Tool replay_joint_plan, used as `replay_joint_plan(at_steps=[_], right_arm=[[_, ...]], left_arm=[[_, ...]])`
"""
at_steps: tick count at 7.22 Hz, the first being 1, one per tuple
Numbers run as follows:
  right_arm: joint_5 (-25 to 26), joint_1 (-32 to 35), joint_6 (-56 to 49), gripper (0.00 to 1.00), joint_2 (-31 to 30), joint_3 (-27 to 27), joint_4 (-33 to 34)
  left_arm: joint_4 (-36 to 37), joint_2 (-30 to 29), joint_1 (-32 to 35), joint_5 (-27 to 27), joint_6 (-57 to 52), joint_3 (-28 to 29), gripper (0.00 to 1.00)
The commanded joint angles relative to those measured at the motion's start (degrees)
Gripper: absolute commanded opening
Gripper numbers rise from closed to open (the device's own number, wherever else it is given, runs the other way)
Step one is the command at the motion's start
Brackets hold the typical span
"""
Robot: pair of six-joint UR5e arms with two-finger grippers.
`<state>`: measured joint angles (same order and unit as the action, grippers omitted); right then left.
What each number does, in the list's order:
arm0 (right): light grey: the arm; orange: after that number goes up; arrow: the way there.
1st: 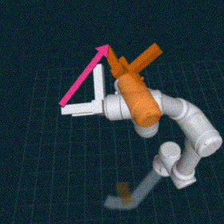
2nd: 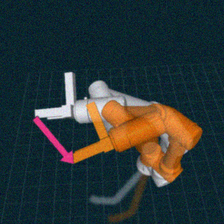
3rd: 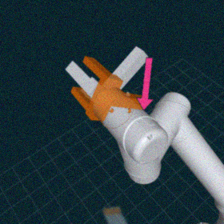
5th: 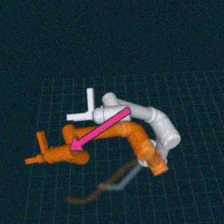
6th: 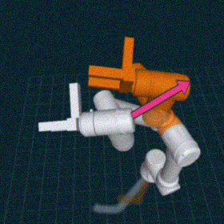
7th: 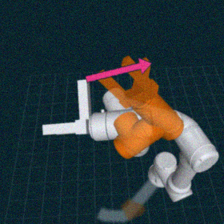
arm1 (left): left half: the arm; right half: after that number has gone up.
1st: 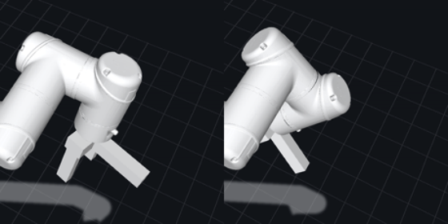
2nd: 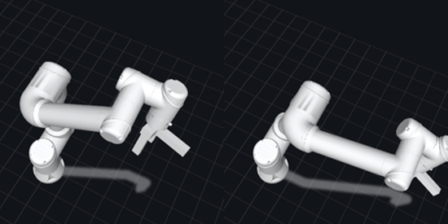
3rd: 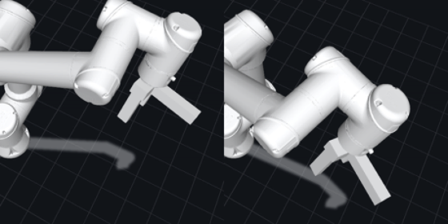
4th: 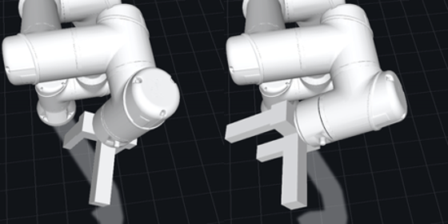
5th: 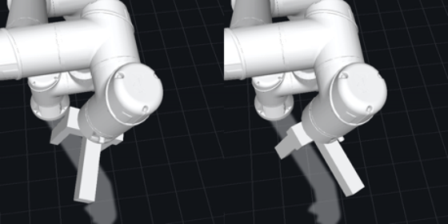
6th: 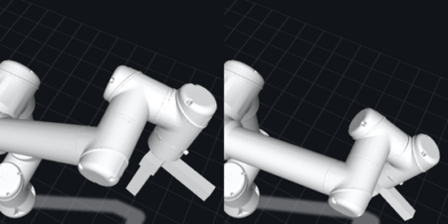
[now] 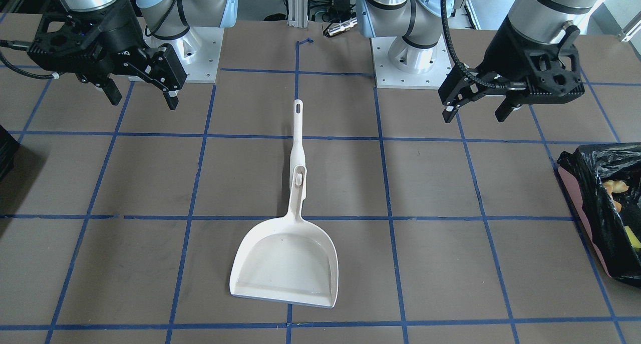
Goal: Sweep and dump trash in nearest bin
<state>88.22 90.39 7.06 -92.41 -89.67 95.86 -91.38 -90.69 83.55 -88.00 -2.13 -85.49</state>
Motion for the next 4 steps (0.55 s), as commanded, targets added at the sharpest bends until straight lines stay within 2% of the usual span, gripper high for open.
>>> replay_joint_plan(at_steps=[1, 4], right_arm=[[0.4, 0.0, 0.0, 1.00, 1.7, -0.1, 3.3], [0.2, 0.0, 0.0, 1.00, 1.9, -0.3, 3.2]], left_arm=[[0.8, 0.3, 0.3, -0.4, 0.0, -1.7, 1.00], [0.7, 0.3, 0.5, -0.4, -0.1, -1.6, 1.00]])
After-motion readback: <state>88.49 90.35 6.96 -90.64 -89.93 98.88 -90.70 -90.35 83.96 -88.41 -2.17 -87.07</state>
